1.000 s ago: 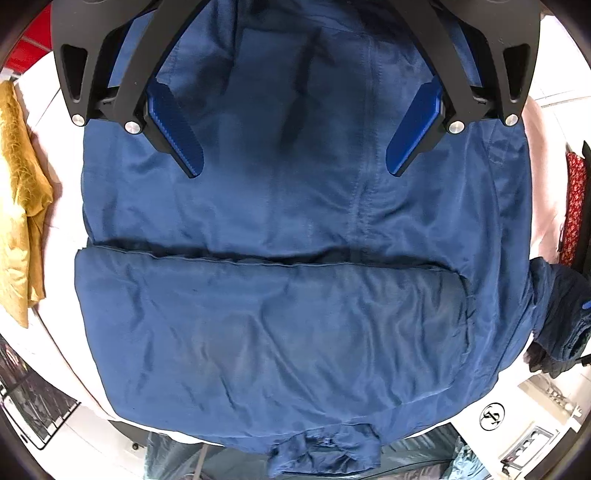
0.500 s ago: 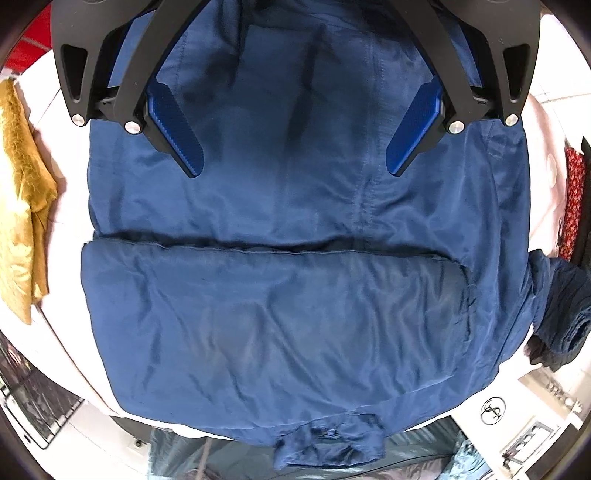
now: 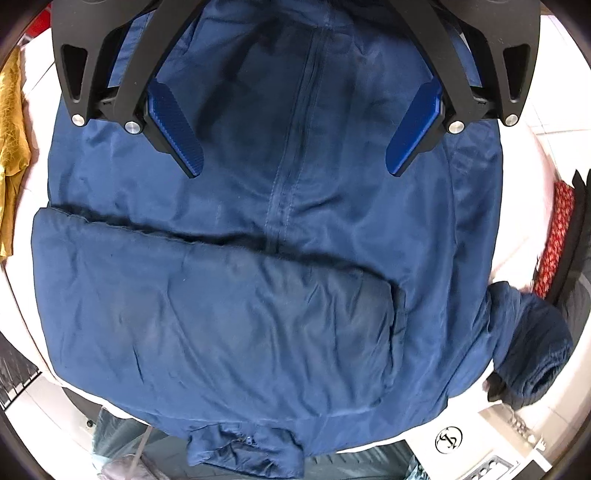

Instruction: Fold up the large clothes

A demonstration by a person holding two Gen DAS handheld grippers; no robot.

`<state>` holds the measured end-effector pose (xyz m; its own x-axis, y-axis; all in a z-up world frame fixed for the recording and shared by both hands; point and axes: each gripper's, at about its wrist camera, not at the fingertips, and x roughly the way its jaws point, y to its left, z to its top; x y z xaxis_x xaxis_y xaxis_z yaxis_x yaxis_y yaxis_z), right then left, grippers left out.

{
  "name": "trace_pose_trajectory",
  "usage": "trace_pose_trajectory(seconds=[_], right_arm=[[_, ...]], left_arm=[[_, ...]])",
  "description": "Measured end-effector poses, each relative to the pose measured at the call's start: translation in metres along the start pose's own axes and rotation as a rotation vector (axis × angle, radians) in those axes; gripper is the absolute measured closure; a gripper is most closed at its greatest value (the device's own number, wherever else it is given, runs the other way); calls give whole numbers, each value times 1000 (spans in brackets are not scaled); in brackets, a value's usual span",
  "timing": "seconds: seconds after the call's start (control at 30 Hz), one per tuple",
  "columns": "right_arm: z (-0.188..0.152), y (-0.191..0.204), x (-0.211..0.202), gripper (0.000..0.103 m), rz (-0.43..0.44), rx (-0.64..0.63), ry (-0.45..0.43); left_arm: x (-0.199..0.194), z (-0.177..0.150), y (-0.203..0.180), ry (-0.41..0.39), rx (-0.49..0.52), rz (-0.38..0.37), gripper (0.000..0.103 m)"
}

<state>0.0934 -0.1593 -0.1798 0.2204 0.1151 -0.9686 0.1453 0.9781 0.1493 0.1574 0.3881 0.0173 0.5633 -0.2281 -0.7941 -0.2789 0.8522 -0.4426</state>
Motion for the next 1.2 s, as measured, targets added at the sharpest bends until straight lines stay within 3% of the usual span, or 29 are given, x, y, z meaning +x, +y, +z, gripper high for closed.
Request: trace_pose_trajectory(seconds=[0.13, 0.27, 0.37, 0.43, 0.47, 0.53, 0.57, 0.6, 0.7, 0.9, 0.97, 1.07, 1.2], right_arm=[[0, -3, -8, 5, -20, -9, -21], [-4, -23, -20, 5, -53, 34, -49], [-12, -47, -24, 5, -75, 101, -49], [-19, -61, -26, 5, -90, 143, -46], [-25, -70, -27, 5, -101, 170, -42], [-31, -81, -27, 5, -111, 197, -35], [-35, -86, -26, 5, -118, 214, -31], [-38, -89, -26, 5, -122, 224, -27], [-41, -92, -19, 5, -122, 233, -7], [-21, -61, -14, 9, -91, 127, -15], [-11, -45, -17, 9, -78, 73, -34], [0, -23, -17, 9, -53, 10, -44], [12, 2, -9, 9, -16, -46, -25]], left_arm=[[68, -15, -37, 37, -107, -80, 20], [127, -12, -60, 15, -223, 11, 20], [163, -10, -59, 53, -343, 70, 21], [178, -5, -55, 38, -376, 155, 24], [183, -1, -53, 23, -381, 193, 27], [185, 5, -47, 11, -399, 195, 35], [183, 8, -44, 19, -400, 184, 50], [180, 9, -41, 31, -390, 174, 64], [168, 5, -33, 93, -304, 113, 85], [80, -2, 14, 115, -122, 31, 92], [41, 4, 30, 115, -3, 27, 92], [-3, 16, 52, 64, 139, 93, 92], [-12, 34, 82, 71, 195, 182, 95]])
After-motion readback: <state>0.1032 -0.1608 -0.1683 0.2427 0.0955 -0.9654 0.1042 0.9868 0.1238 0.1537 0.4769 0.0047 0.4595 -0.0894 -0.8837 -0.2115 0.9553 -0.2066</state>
